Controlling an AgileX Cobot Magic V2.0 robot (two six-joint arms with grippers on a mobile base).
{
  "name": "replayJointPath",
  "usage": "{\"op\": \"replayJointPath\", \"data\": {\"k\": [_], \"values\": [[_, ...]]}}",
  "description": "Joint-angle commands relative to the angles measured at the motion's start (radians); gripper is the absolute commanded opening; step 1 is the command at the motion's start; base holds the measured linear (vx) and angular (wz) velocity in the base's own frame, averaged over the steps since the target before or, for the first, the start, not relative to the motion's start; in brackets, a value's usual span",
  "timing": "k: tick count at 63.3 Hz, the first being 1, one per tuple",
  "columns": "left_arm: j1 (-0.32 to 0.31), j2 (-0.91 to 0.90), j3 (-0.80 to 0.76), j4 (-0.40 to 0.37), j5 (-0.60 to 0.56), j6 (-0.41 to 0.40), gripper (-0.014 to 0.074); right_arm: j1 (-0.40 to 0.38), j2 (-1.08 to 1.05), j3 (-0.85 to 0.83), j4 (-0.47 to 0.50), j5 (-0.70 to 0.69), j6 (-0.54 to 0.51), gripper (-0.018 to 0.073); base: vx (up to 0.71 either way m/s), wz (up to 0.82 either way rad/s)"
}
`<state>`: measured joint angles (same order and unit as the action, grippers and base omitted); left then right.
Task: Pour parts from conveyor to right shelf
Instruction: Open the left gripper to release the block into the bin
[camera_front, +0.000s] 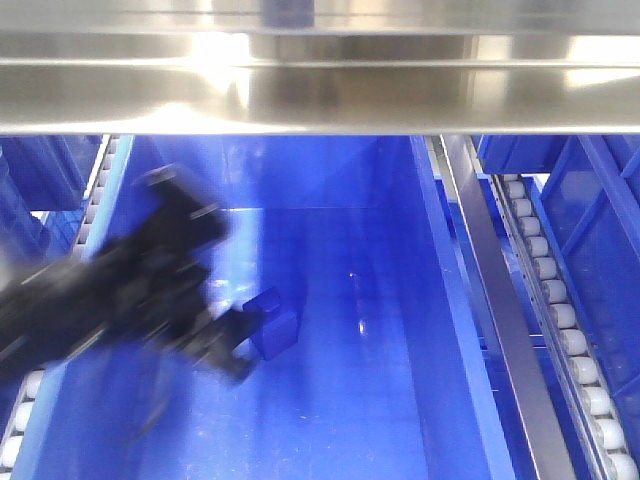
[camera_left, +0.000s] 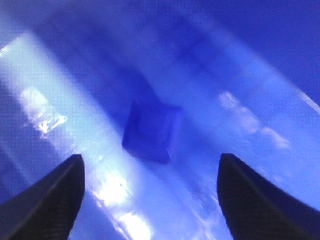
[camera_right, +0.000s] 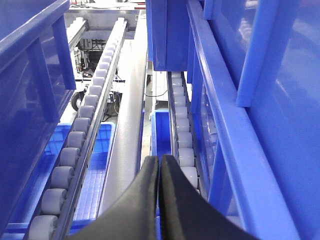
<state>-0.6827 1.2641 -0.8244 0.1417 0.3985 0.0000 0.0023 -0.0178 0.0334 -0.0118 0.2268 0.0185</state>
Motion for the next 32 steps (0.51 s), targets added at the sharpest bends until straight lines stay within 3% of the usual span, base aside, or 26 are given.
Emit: {"op": "replayJointPath", "data": {"k": [1, 10, 32], "values": [[-0.002, -0.132, 0.058, 0.004, -0.156, -0.031, 0.0524, 0.003, -0.009, 0.015, -0.003, -0.100, -0.018, -0.0009, 0.00, 0.00], [-0.002, -0.282, 0.163, 0.004, -0.213, -0.055, 0.0524, 0.003, -0.009, 0.015, -0.003, -0.100, -0.018, -0.0009, 0.00, 0.00], [-0.002, -0.686, 0.350, 0.004, -0.203, -0.055, 0.0524, 0.003, -0.009, 0.015, -0.003, -0.100, -0.018, -0.0009, 0.00, 0.00]]}}
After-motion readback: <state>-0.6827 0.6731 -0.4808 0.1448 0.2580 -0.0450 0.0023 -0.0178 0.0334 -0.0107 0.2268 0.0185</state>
